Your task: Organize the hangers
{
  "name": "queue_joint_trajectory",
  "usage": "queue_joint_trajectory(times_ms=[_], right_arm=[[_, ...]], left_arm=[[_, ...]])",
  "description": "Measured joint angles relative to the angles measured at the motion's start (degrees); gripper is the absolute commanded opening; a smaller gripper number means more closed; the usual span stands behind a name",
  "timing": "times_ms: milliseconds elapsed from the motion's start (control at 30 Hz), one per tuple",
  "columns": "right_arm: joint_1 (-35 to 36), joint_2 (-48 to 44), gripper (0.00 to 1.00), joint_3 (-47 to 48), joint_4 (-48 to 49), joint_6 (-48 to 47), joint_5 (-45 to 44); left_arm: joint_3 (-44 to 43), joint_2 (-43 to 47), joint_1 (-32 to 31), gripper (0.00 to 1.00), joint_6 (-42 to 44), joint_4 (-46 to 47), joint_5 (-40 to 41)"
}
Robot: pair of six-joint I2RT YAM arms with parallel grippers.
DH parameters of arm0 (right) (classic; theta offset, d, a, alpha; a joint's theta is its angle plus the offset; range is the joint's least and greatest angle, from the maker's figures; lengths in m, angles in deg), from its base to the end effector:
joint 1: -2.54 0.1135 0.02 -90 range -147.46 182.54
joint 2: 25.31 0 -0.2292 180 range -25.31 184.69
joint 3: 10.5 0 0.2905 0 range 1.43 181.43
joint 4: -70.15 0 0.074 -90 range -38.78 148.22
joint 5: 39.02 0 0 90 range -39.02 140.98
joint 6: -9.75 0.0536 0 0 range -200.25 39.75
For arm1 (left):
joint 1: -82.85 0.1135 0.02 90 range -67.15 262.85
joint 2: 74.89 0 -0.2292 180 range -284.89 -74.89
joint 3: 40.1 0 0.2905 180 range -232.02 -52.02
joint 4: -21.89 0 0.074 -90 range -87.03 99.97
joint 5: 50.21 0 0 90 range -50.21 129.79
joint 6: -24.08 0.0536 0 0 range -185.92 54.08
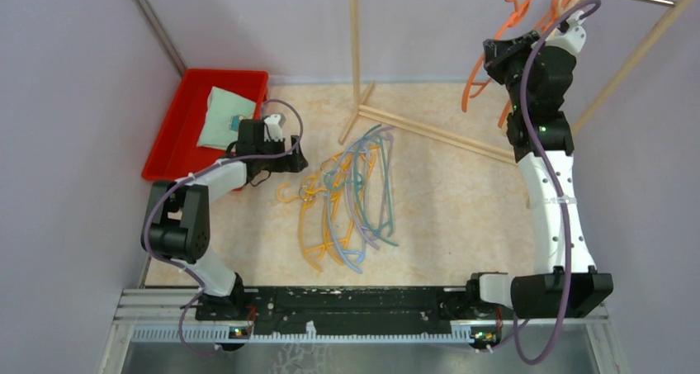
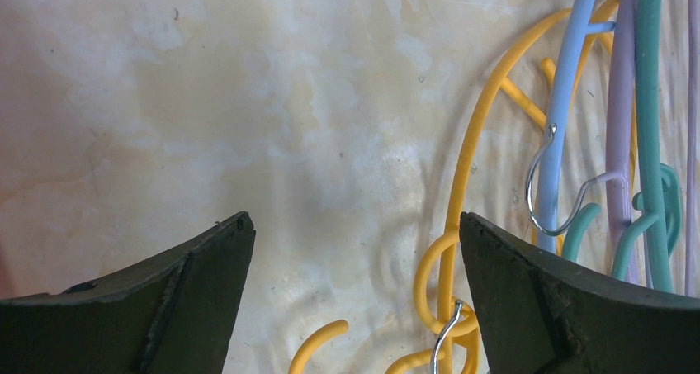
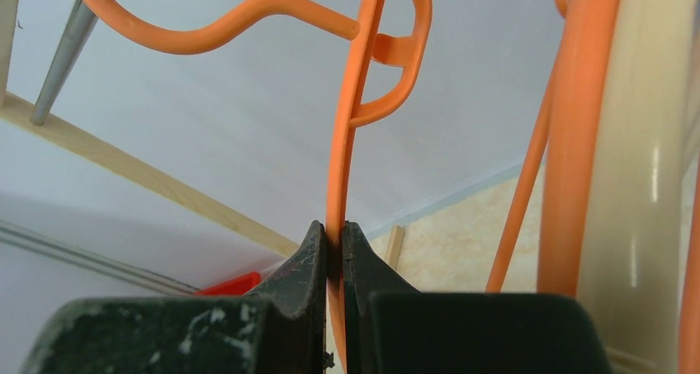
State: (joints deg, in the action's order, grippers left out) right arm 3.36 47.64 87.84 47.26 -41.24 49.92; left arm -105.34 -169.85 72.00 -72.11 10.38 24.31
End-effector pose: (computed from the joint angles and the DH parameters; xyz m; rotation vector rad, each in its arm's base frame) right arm 0.3427 0.0039 0.4628 0.5217 1.4613 0.5386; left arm 0.3770 -0.0868 0.1150 0.2349 2.2900 -0.4631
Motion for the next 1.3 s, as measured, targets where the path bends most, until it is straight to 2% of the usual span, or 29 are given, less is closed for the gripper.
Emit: queue_joint_trajectory(times_ms=[233,367,500,633,833,1033,1167,1300], right_arm=[[-1.2,-3.3,0.0,-0.6,-3.1,-1.1,-2.1],[-1.4,-3.9,0.19,-0.6,-4.3,-1.3,-2.6],[-1.4,-4.2,0.46,-0.9,-5.3,-0.7,-2.5],[-1.4,-4.8,0.6,-1.7,-6.1,-0.9,-2.3],[-1.4,-7.3,0.67,-1.6,-6.6,-2.0,-1.1],[-1.4,-12.9,0.68,-1.2,-5.4,-3.9,2.1],[-1.4,-16.3,0.66,0.3,-2.5,-4.5,5.6],[-1.4,-14.4,0.58,5.4,0.7,-4.2,13.5]], left_arm=[[1.1,1.4,0.0,0.99,-0.2,0.1,-0.2],[2.1,2.4,0.0,0.99,-0.2,0.5,-0.2],[2.6,2.7,0.0,0.99,-0.2,0.6,-0.2],[2.6,3.3,0.0,0.99,-0.2,0.7,-0.2],[2.6,3.6,0.0,0.99,-0.3,0.9,-0.3],[2.6,3.6,0.0,0.99,-0.4,0.9,-0.6],[2.6,3.6,0.0,0.99,-0.5,1.0,-0.7],[2.6,3.6,0.0,0.99,-0.9,1.1,-1.1]])
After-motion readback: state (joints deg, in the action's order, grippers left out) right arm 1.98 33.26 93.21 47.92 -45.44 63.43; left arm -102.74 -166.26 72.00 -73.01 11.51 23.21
